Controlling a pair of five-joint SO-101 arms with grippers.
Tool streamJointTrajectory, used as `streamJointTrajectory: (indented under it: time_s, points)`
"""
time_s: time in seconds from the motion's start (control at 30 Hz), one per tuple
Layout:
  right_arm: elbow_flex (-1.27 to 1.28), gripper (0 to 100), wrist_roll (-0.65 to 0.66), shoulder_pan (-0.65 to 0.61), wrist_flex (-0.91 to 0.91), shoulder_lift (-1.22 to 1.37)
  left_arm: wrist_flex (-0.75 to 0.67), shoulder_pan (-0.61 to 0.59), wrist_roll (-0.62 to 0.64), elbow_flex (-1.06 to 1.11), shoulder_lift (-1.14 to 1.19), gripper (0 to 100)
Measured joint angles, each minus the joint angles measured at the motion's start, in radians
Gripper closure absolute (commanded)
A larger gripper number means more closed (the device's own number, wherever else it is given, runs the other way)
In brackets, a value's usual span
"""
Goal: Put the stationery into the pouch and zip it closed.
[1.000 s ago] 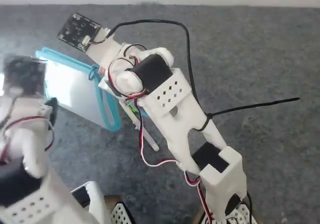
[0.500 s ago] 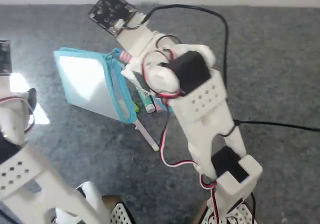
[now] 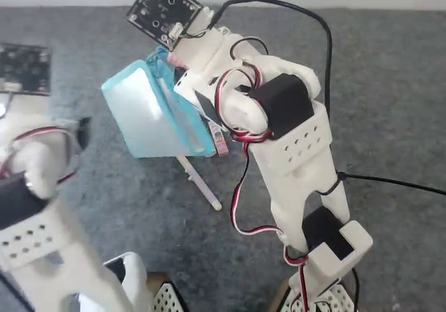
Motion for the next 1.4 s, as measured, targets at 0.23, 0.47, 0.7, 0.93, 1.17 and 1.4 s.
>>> streamJointTrajectory:
  time_s: [0.23,0.47,0.7,0.93,1.17,1.4]
  points:
    - [0.0,99.3,0.081,0.048,-0.058,-0.009,0.152,0.373,0.287,-0.235,0.0,70]
    - [0.0,99.3,-0.011,0.183,-0.063,-0.009,0.172,0.528,0.509,-0.275,-0.002,70]
    - [-0.023,99.3,-0.034,0.186,-0.026,-0.026,-0.091,0.531,0.517,0.052,0.0,70]
    - [-0.038,99.3,0.015,0.109,0.087,-0.103,-0.437,0.422,0.517,0.319,0.003,70]
    - [-0.038,99.3,0.032,0.101,0.103,-0.127,-0.46,0.347,0.493,0.321,0.003,70]
    - [-0.038,99.3,0.035,0.101,0.103,-0.127,-0.502,0.261,0.468,0.321,0.003,70]
